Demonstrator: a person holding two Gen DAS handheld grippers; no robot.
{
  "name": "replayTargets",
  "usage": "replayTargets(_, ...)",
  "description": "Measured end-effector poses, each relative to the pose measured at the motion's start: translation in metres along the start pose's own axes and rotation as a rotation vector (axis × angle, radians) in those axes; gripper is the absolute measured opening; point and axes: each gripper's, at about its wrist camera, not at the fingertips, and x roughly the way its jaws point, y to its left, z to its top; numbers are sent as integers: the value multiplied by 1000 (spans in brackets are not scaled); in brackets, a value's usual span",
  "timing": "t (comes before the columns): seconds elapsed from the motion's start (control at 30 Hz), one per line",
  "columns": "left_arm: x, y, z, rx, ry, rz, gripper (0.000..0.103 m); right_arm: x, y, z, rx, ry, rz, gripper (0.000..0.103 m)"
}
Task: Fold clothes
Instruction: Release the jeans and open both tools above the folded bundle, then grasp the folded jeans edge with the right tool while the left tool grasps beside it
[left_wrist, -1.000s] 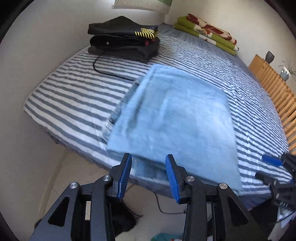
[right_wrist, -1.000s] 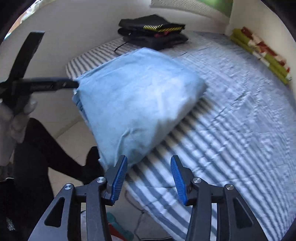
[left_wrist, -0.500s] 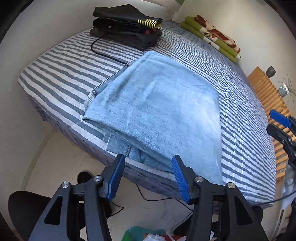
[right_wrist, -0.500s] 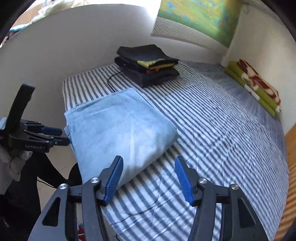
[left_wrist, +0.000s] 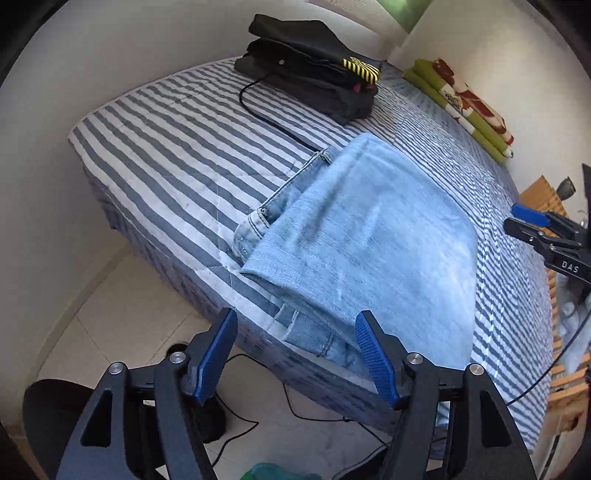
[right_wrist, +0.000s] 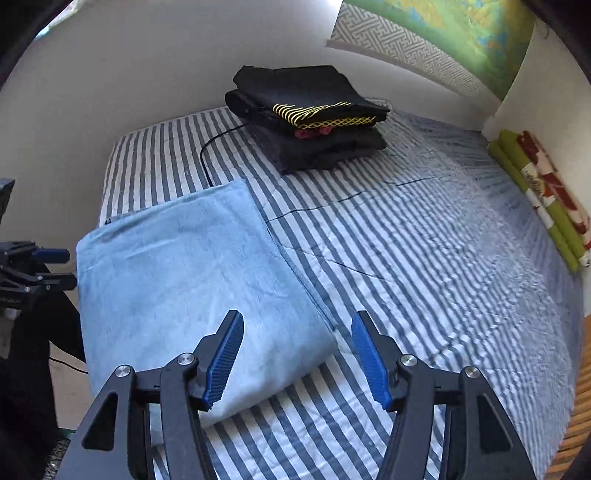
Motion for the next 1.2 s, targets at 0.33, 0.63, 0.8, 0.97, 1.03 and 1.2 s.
replayTargets(0.33, 30, 14, 25, -71, 0, -30, 76, 80, -30, 42, 19, 67, 254, 68)
replayTargets(0.63, 58, 20, 43, -72, 6, -78, 80, 153, -20, 63, -91, 217, 511, 68)
replayTargets(0.8, 65, 14, 44, -48, -7, -105, 69, 170, -6, 60, -59, 247, 667, 68)
replayTargets(0.97, 66, 1, 45, -15, -22, -114, 37, 159, 3, 54, -12, 237, 626, 42)
replayTargets(1.03, 61, -4, 46, -12, -40, -110, 31, 140, 11, 49, -22, 191, 540, 27)
replayTargets(1.2, 33, -7, 49, -20, -68, -173, 22, 84, 25, 35, 45, 117, 422, 18)
